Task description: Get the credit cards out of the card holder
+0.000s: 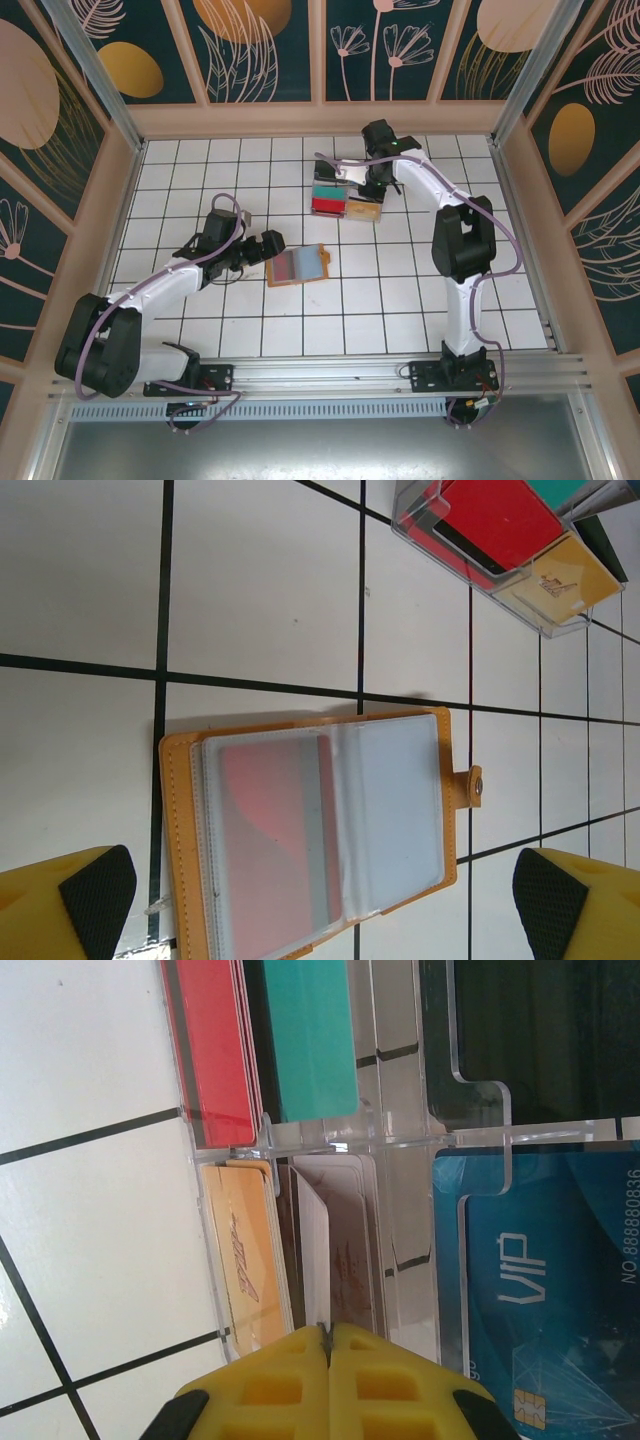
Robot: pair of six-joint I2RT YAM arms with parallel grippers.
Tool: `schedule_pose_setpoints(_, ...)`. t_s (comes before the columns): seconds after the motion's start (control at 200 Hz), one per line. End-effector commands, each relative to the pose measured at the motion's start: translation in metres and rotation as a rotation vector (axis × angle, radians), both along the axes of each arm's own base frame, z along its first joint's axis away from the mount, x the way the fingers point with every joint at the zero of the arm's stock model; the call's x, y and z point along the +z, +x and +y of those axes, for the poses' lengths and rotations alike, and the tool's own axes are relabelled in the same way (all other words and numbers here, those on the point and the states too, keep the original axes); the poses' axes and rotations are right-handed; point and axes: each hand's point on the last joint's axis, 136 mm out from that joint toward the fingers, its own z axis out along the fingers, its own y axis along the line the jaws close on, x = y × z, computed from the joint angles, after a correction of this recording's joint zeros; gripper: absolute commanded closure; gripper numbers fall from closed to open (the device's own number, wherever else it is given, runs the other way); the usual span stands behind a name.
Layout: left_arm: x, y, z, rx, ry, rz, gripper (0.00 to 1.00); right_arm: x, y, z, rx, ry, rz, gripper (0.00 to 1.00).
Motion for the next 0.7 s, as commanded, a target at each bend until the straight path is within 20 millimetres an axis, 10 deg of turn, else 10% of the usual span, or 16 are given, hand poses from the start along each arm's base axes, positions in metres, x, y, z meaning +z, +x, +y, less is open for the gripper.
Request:
schedule_pose_setpoints(0.0,-0.003,-0.001,-0.001,0.001,-0.018,0.006,0.01,-0.013,0.001,-0.004,0.008,-0.055,0.014,1.0)
schedule_pose_setpoints(0.696,-0.004,-0.006,-0.001,-0.005,-0.027,0.006,0.01,-0.009,0.015,0.014,-0.036,-0.02,-0.015,0.88)
